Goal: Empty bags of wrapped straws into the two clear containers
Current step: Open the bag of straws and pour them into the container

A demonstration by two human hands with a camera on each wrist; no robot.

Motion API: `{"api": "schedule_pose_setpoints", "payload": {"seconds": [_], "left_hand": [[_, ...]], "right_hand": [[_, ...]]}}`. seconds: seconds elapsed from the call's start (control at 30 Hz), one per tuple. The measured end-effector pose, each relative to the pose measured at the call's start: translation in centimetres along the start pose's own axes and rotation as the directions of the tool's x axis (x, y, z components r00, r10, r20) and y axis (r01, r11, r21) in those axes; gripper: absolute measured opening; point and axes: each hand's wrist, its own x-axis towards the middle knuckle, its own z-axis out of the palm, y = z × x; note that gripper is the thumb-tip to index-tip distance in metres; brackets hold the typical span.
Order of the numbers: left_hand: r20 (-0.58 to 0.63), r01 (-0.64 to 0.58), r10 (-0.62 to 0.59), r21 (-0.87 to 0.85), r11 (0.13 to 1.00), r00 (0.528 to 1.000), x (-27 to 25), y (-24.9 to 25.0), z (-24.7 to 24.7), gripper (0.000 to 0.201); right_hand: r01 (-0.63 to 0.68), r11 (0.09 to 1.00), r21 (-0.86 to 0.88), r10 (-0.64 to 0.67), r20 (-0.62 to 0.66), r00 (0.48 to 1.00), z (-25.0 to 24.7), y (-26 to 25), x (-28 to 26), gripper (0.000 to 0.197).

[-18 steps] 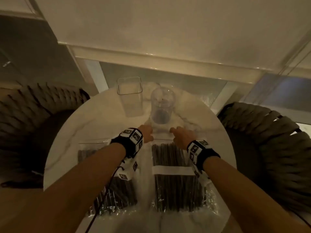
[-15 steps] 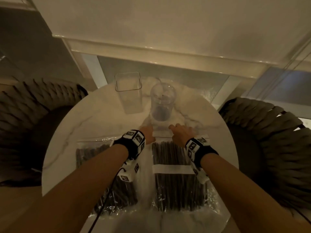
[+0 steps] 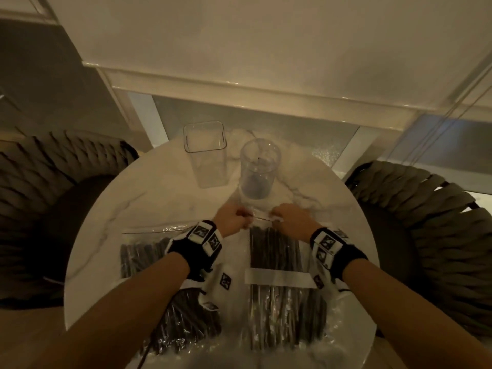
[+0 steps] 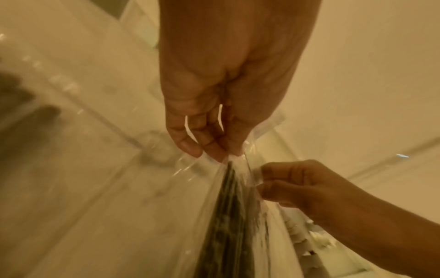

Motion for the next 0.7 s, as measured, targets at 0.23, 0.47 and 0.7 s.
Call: {"api": "schedule_pose_setpoints", "payload": {"seconds": [0.23,0.47,0.7], "left_hand": [[-0.219,-0.322,0.367,0.216,0.922,0.904,-7.8,6.0,-6.9,0.016],[-0.263,-0.288,0.257,-0.089,0.953,0.93,-16.3,9.1,-7.0,0.055],[-0.348,-0.389,0.325,-0.13,0.912,0.879,-17.5,9.1,-7.9,0.01]], "right_hand": [[0.276,0.936,0.218,-0.222,-0.244,0.944,-8.4,-6.2,-8.5,0.014],[0.359,0.898,0.254,-0.199,-0.493,0.847,-8.3,-12.5,-13.3,0.008],[0.385,0.812,0.439,-0.093,-0.554,0.827,-5.2,-15.4,-14.2,0.008]]}}
